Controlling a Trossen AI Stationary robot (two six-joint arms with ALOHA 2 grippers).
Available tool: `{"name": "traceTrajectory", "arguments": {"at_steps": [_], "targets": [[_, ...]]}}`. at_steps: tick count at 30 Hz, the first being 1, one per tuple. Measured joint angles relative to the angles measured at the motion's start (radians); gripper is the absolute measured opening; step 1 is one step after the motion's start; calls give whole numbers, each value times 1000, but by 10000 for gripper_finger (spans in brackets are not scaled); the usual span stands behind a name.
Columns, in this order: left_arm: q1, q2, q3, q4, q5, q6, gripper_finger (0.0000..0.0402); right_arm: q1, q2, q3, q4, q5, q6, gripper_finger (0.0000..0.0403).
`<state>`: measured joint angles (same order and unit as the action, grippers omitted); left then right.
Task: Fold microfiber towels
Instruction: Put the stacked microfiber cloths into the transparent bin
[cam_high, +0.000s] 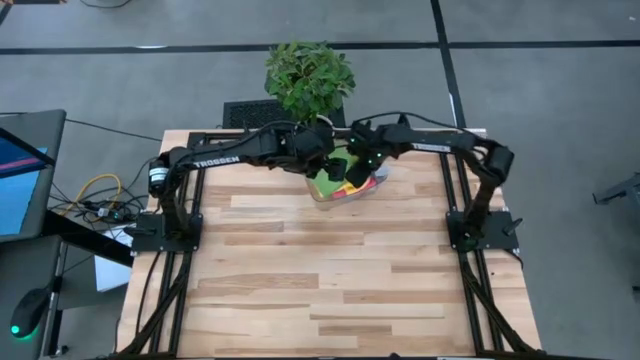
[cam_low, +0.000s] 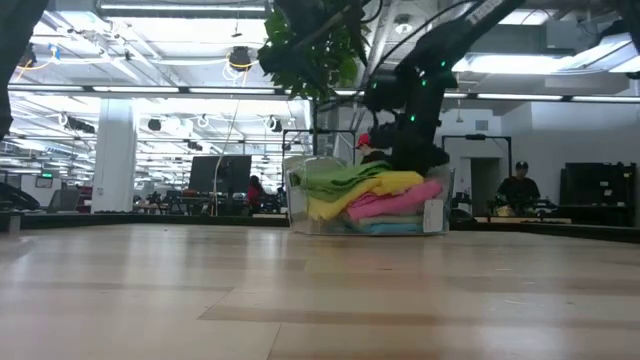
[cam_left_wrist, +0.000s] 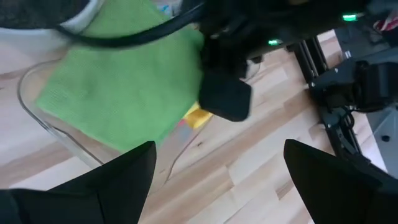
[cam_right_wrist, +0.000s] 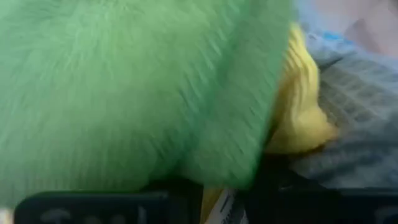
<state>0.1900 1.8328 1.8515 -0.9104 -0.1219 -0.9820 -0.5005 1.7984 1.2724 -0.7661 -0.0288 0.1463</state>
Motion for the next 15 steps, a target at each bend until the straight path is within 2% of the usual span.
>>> {"name": "traceTrajectory", "arguments": {"at_steps": [9, 15], "targets": [[-29, 0, 0, -20, 5, 4, 345, 10, 75, 3, 20, -21, 10, 110], [-52, 0, 0, -21, 12, 3, 345, -3, -31, 24, -31, -20, 3, 107]]}}
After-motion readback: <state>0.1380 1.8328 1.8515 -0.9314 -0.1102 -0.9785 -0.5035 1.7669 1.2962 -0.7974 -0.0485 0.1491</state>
